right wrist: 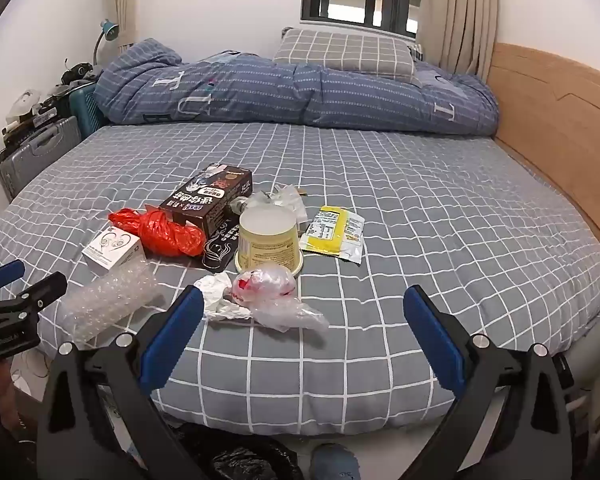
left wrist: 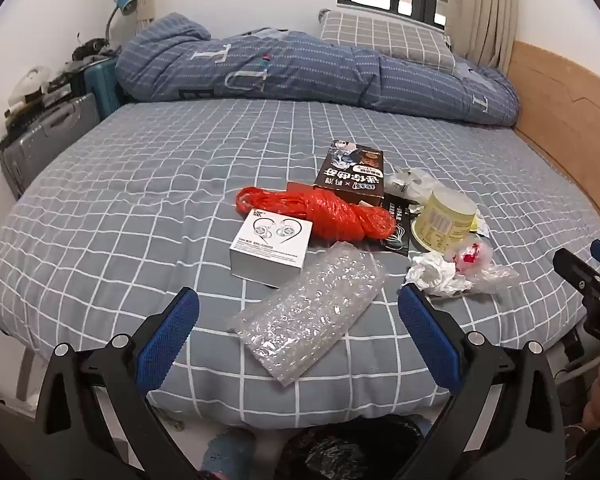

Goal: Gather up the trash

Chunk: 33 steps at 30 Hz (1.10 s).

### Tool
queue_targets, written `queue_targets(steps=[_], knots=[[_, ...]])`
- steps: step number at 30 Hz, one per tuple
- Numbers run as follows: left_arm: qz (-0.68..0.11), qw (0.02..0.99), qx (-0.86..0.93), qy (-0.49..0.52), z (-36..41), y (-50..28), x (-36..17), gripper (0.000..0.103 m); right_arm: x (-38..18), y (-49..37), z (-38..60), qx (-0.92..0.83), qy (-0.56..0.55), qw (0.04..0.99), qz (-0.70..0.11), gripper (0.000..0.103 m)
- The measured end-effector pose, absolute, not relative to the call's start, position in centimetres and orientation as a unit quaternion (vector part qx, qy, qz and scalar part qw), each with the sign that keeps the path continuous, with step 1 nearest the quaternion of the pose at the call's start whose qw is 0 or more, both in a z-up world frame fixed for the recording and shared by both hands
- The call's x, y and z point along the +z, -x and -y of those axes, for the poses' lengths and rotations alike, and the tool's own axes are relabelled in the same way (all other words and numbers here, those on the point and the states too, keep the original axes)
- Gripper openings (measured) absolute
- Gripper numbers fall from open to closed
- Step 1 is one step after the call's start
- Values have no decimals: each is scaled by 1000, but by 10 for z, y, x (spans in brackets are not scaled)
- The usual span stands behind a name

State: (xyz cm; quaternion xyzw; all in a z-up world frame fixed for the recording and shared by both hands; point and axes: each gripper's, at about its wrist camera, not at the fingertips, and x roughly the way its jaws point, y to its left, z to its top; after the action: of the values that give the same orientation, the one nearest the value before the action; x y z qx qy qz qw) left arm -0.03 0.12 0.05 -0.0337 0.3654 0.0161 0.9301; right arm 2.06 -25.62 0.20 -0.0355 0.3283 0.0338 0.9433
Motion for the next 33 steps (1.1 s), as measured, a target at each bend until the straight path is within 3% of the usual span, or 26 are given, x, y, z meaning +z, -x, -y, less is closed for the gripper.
queue_targets(steps=[33], knots=[[-377,926,33,8,-6,-3,-1,97,-6,-24,250,37,31,938,-344,96]])
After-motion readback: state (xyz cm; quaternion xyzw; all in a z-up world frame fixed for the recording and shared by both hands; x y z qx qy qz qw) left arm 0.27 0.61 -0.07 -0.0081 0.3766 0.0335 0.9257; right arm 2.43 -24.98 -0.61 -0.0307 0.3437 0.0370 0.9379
